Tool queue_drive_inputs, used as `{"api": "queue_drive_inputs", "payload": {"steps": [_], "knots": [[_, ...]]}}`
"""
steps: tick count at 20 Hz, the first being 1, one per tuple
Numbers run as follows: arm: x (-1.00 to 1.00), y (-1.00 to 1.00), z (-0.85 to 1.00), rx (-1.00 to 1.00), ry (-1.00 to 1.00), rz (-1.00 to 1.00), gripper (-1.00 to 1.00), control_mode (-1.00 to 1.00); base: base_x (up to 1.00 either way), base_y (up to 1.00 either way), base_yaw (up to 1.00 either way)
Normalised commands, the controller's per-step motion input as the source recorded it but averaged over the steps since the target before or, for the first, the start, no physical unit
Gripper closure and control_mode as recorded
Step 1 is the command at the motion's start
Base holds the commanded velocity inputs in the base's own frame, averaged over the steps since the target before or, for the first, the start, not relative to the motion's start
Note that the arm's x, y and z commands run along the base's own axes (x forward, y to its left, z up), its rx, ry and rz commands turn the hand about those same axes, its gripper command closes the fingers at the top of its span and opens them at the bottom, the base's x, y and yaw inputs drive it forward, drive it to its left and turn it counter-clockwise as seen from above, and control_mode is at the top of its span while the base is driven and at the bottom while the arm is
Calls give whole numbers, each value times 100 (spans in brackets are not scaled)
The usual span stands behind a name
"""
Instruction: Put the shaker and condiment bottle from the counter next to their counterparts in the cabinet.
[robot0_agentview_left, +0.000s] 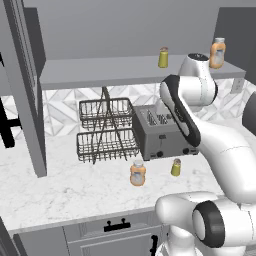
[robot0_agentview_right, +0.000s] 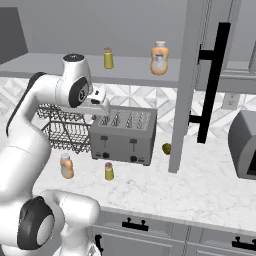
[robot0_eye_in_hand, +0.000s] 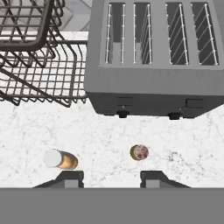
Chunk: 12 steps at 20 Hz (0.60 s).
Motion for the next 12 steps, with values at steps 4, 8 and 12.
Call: {"api": "queue_drive_inputs", "payload": {"steps": [4, 8, 12], "knots": [[-23, 22, -1, -5, -3, 1, -100, -100, 0, 0, 0], [-30, 61, -4, -18, -9, 0, -100, -100, 0, 0, 0], [-23, 54, 0, -24, -15, -16, -100, -100, 0, 0, 0]]}}
